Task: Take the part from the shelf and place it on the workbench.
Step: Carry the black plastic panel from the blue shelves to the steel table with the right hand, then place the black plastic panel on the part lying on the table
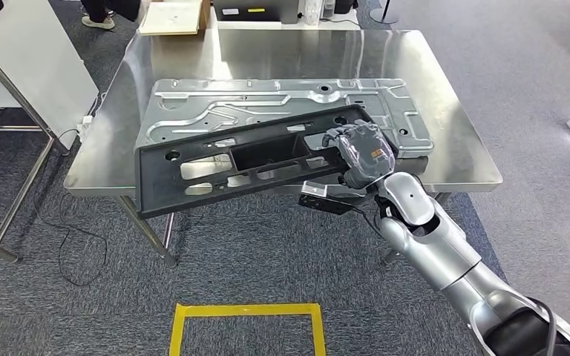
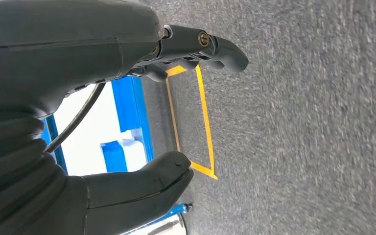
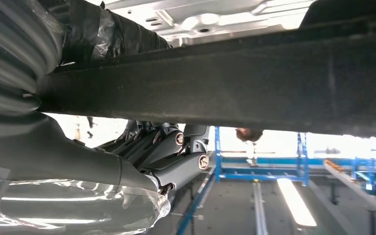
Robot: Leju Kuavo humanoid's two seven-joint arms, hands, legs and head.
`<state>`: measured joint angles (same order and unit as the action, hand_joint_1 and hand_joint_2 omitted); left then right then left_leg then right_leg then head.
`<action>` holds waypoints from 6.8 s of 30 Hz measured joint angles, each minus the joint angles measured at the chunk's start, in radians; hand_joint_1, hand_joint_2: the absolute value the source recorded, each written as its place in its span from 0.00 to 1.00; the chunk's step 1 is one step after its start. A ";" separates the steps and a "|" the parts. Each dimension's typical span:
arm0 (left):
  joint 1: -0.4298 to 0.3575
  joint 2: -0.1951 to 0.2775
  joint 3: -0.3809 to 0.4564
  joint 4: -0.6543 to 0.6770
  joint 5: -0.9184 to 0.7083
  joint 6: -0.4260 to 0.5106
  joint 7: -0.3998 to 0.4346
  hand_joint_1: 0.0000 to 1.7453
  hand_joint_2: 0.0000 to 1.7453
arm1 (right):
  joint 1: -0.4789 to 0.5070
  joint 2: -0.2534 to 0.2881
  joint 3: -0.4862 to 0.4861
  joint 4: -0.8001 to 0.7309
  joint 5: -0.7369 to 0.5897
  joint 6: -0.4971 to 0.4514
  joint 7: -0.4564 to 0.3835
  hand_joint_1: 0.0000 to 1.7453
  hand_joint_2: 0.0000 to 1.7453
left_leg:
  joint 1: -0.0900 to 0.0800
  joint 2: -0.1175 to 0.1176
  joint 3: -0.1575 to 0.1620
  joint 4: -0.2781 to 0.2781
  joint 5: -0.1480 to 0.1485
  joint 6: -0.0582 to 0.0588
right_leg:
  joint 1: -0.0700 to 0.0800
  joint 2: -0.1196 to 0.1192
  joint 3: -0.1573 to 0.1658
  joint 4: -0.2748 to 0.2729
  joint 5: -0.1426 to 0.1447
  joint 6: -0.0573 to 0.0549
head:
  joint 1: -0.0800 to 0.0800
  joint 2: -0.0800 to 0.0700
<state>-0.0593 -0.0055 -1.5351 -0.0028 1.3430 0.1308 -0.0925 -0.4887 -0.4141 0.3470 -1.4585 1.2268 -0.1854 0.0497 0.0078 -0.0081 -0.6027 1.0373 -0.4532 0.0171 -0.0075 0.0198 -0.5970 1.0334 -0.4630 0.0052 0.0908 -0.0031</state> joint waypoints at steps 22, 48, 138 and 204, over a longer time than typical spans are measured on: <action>0.000 0.003 0.000 0.000 -0.006 -0.022 0.004 0.00 1.00 | -0.053 0.041 0.076 0.025 -0.002 0.010 -0.001 1.00 1.00 | -0.001 0.000 0.001 0.000 0.000 0.006 | 0.001 -0.001 0.002 -0.005 0.004 0.011 | 0.000 0.000; -0.001 0.003 0.000 0.000 0.000 -0.009 0.007 0.00 1.00 | -0.073 0.043 0.094 0.049 -0.009 0.009 -0.013 1.00 1.00 | 0.000 0.000 0.001 0.000 0.001 0.006 | 0.001 -0.001 0.001 -0.005 0.004 0.011 | 0.000 0.000; -0.005 -0.002 -0.026 0.000 -0.054 -0.008 0.013 0.00 1.00 | -0.043 -0.018 0.054 0.088 -0.045 -0.003 -0.023 1.00 1.00 | 0.000 0.001 0.002 0.000 0.001 0.005 | 0.001 0.000 0.001 -0.004 0.004 0.011 | 0.000 0.000; 0.003 -0.023 -0.027 0.002 -0.138 -0.030 0.029 0.00 1.00 | 0.031 -0.052 0.014 0.067 -0.068 -0.045 -0.057 1.00 1.00 | 0.004 0.007 -0.084 0.177 -0.046 -0.008 | -0.007 -0.012 0.016 -0.007 -0.004 -0.015 | -0.001 0.000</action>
<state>-0.0563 -0.0286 -1.5621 -0.0003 1.2055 0.1007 -0.0637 -0.4578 -0.4662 0.3614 -1.3911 1.1593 -0.2302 -0.0069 0.0121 -0.0010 -0.6869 1.2145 -0.4993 0.0090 -0.0149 0.0075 -0.5808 1.0268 -0.4672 -0.0102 0.0895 -0.0031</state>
